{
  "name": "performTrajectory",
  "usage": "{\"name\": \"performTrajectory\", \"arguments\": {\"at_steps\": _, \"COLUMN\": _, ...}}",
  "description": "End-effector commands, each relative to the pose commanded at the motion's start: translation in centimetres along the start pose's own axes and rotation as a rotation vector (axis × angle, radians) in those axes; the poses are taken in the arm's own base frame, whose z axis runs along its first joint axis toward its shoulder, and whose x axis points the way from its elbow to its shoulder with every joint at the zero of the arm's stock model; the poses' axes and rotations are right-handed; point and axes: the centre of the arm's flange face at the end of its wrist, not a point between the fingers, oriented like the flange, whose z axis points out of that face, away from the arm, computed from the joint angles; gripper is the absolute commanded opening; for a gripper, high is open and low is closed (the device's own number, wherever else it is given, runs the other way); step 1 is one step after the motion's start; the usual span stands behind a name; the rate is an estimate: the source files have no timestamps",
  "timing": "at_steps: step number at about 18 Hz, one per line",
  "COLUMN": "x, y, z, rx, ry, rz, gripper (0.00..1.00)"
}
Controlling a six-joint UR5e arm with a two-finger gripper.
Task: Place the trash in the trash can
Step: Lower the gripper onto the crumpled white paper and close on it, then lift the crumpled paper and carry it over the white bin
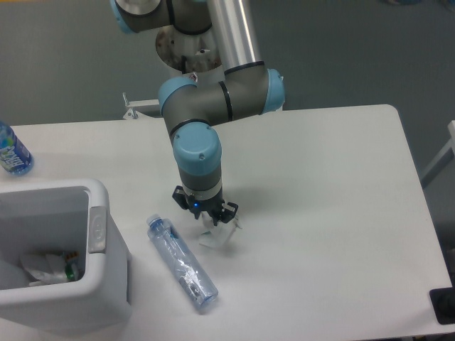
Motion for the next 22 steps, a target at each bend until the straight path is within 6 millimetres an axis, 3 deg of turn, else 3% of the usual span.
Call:
{"name": "performTrajectory", "arguments": {"at_steps": 2, "x": -1.5, "y": 0.6, "z": -0.8, "rx": 0.01, "ry": -0.009, "rz": -0.022, "gripper": 0.0}}
{"name": "performTrajectory", "arguments": {"at_steps": 7, "x": -5.9, "y": 3.5, "z": -5.1, "rx": 0.068, "ry": -0.044, "rz": -0.1, "gripper": 0.0}}
{"name": "performTrajectory", "arguments": {"at_steps": 10, "x": -7.7, "y": 3.7, "z": -7.7, "rx": 0.11, "ry": -0.073, "rz": -0.125, "gripper": 0.0}}
{"name": "performTrajectory", "arguments": {"at_steps": 16, "x": -12.4, "y": 6.3, "z": -16.0, "rx": 0.351, "ry": -0.046, "rz": -0.216, "gripper": 0.0}}
{"name": "performTrajectory", "arguments": {"at_steps": 22, "x": -16.3, "y": 7.1, "z": -22.9, "rx": 0.628, "ry": 0.071, "rz": -0.323, "gripper": 0.0}}
